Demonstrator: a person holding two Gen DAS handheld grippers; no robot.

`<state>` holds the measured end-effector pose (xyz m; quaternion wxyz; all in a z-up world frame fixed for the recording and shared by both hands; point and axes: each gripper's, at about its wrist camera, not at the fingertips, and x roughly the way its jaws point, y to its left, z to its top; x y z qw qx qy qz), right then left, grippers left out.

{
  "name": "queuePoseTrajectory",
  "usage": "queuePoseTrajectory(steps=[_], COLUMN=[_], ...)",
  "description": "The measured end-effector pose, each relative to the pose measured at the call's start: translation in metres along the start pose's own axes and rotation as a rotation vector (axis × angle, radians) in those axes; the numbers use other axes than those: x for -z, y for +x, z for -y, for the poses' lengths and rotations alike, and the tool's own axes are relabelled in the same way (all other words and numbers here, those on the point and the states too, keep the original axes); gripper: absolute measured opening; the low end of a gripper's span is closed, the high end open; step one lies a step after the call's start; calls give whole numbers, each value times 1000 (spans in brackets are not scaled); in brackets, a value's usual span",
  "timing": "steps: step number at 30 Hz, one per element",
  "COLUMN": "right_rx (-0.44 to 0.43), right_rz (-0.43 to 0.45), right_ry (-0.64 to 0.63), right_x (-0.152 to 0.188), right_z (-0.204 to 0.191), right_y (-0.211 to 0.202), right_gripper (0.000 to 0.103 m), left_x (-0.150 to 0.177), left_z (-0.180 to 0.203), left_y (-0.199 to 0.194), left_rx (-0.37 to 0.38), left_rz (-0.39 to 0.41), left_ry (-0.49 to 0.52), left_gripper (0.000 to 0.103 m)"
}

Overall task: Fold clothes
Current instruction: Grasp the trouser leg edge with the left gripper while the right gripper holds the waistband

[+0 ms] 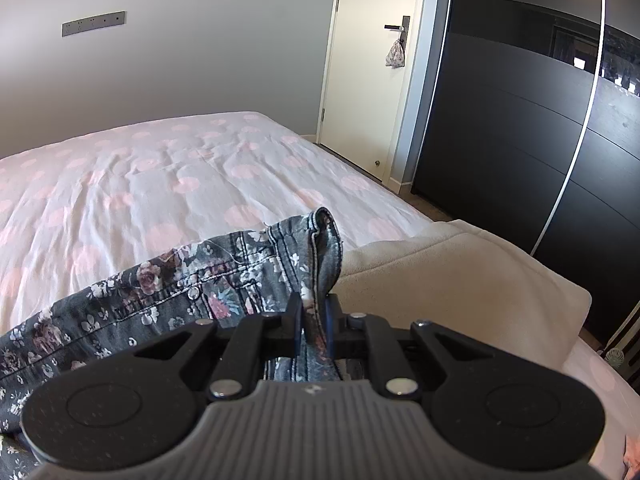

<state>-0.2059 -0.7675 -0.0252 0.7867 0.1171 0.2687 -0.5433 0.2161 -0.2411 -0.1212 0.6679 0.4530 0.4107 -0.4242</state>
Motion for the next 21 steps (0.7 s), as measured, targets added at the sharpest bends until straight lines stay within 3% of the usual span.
queuePoseTrajectory(steps=[4, 7, 8, 10, 11, 12, 17, 21], right_rx=[2, 2, 2, 2, 1, 1, -1, -20], right_rz=[1, 10, 13, 24, 34, 45, 139, 220], right_ry=[-4, -21, -28, -36, -40, -44, -76, -30], right_x=[1, 1, 2, 2, 1, 1, -6, -19], right_z=[0, -1, -2, -2, -2, -2, -5, 5], right_y=[1, 0, 0, -3, -6, -9, -34, -63], right_gripper=[13, 13, 13, 12, 12, 12, 11, 11], left_x=[2, 2, 0, -3, -5, -6, -5, -4], left_z=[26, 38, 36, 29, 23, 17, -16, -44], left_y=[16, 27, 28, 27, 24, 22, -34, -91], left_rx=[-40, -77, -75, -61, -51, -40, -47, -62], left_rz=[-26, -25, -16, 0, 8, 16, 128, 227], left_ry=[140, 182, 161, 96, 52, 9, -173, -318], left_gripper=[54, 54, 53, 34, 19, 14, 9, 8])
